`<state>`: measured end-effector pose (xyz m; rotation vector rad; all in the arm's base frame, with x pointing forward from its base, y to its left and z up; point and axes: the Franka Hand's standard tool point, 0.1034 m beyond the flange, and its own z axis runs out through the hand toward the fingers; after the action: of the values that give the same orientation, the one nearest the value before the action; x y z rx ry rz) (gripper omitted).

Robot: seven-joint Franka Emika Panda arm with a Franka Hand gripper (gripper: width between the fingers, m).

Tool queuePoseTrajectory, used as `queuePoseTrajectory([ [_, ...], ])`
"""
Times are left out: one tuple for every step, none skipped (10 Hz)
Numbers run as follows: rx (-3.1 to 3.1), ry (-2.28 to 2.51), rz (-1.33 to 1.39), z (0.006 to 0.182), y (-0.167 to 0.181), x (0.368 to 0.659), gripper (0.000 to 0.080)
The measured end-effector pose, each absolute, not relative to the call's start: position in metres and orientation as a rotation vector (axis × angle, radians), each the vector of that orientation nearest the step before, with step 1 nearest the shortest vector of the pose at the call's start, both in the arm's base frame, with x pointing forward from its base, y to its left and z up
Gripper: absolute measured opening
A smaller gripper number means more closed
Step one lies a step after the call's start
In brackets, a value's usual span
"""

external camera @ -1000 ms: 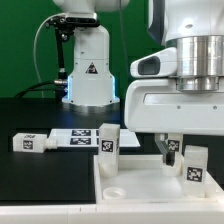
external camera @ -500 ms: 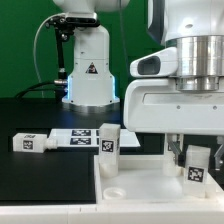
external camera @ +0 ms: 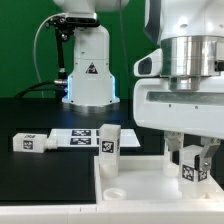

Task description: Assemble square table

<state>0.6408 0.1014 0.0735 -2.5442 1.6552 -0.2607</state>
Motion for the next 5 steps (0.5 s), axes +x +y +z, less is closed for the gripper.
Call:
queuePoseTrajectory([
  [-2.423, 1.826, -0.217, 0.0739, 0.1019, 0.6392, 0.0288],
  [-2.306, 1.96, -0.192, 0.0734, 0.1018, 0.638, 0.0289],
  [-2.209, 2.06, -0.173, 0.0729, 0.1016, 0.6373, 0.0289],
  [-2.073, 2.177, -0.148, 0.0725, 0.1012, 0.637, 0.0289],
  [-1.978, 2.252, -0.125, 0.0723, 0.1009, 0.6364, 0.0289],
])
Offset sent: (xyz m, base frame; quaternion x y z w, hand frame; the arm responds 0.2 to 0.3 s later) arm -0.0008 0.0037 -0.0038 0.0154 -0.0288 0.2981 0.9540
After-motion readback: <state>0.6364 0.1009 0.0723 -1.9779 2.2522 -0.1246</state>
